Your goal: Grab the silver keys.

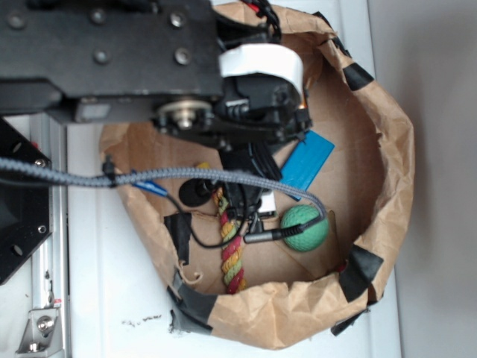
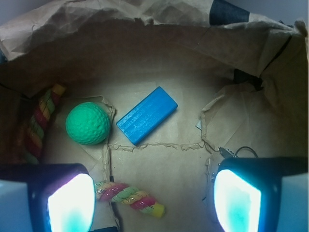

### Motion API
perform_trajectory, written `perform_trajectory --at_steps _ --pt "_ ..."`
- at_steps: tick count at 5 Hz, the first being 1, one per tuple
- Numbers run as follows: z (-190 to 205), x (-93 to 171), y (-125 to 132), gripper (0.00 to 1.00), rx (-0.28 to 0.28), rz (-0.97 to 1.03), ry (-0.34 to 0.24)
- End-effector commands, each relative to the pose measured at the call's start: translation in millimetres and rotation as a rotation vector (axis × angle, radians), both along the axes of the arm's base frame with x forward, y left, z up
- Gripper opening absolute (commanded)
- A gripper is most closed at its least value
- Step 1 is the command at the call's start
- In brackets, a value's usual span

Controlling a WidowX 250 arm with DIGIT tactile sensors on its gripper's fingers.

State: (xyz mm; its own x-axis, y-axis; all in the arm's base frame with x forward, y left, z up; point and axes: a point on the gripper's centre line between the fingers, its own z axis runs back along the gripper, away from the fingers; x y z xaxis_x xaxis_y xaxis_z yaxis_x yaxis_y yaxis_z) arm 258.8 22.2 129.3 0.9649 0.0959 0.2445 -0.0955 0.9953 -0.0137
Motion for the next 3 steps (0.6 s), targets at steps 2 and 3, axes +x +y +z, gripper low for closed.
perform_trajectory --at_steps 2,3 --pt "20 8 20 1.00 -0.008 0.059 0.031" --pt "31 3 21 1.00 0.000 0.058 0.037"
